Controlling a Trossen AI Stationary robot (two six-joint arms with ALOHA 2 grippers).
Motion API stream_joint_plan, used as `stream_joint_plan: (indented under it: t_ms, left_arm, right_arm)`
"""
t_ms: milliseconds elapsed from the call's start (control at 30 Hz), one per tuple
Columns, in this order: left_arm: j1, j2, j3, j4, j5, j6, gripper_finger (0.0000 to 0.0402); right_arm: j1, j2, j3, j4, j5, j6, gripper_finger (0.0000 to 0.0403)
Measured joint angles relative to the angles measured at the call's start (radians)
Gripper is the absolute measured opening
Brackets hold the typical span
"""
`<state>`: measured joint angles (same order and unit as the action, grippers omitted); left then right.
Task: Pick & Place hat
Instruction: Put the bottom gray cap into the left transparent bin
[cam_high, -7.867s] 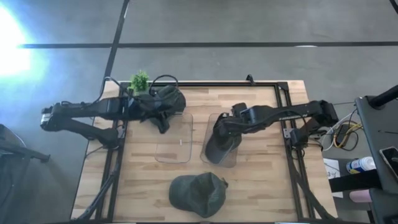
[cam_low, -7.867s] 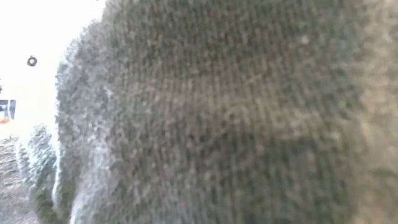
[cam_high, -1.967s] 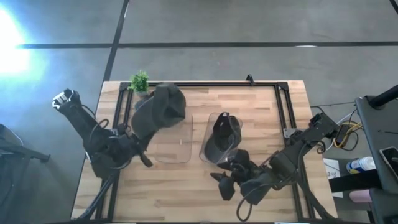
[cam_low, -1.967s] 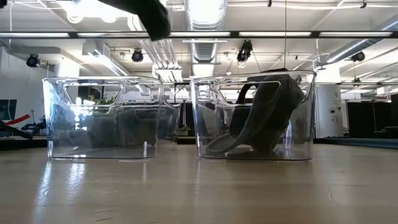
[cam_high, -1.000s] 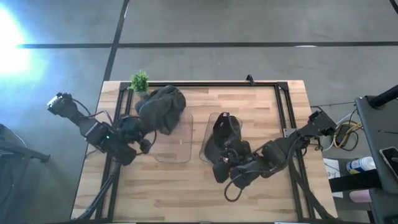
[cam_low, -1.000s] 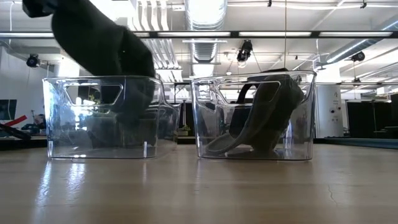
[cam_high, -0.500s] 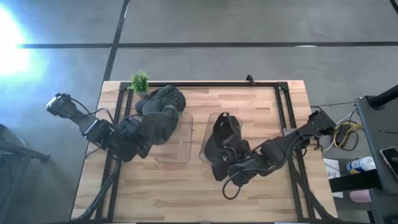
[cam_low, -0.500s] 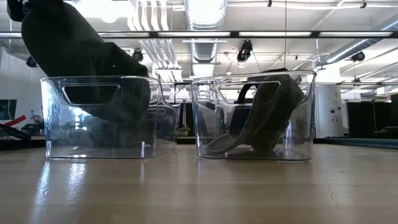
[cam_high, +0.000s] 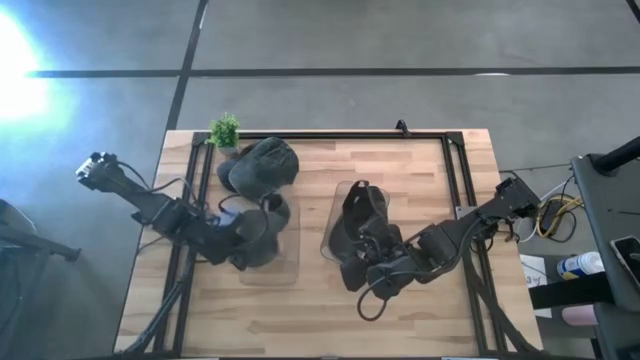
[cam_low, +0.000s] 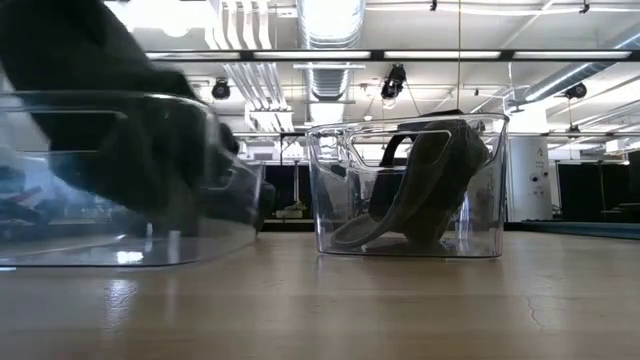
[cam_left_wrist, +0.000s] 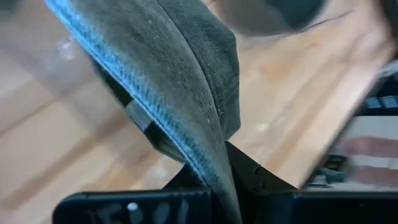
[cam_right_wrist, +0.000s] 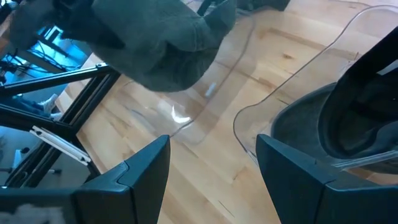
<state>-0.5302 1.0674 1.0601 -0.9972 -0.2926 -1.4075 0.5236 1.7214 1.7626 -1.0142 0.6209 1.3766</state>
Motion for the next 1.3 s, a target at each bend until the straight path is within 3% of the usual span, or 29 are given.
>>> stream_joint_plan:
  t_ms: [200, 300, 467, 667, 1000, 1133, 1300]
  left_arm:
    - [0.0, 0.0, 0.08, -0.043, -0.286, 0.092, 0.0009]
    - [0.0, 0.004, 0.133, -0.048, -0.337, 0.172, 0.0009]
    - [-0.003, 0.006, 0.228, -0.105, -0.189, 0.112, 0.0009]
    - [-0.009, 0.019, 0.252, -0.312, -0.091, -0.01, 0.0009]
    - [-0.008, 0.043, 0.024, 0.003, 0.108, -0.06, 0.0009]
    - [-0.004, 0.06, -0.061, 0.132, 0.106, -0.061, 0.001]
    - [0.0, 0.078, -0.101, 0.144, 0.001, -0.057, 0.0018]
  right_arm:
    - [0.0, 0.0, -0.01, -0.003, 0.001, -0.025, 0.0233]
    - [0.0, 0.0, -0.011, -0.026, 0.002, -0.025, 0.0233]
    - [0.0, 0.0, -0.011, -0.065, -0.016, -0.011, 0.0233]
    - [0.0, 0.0, -0.011, -0.083, -0.019, -0.012, 0.0233]
    - [0.0, 0.001, -0.011, -0.091, -0.019, -0.024, 0.0233]
    - [0.0, 0.001, -0.011, -0.102, -0.02, -0.027, 0.0233]
    - [0.0, 0.001, -0.011, -0.109, -0.026, -0.027, 0.0233]
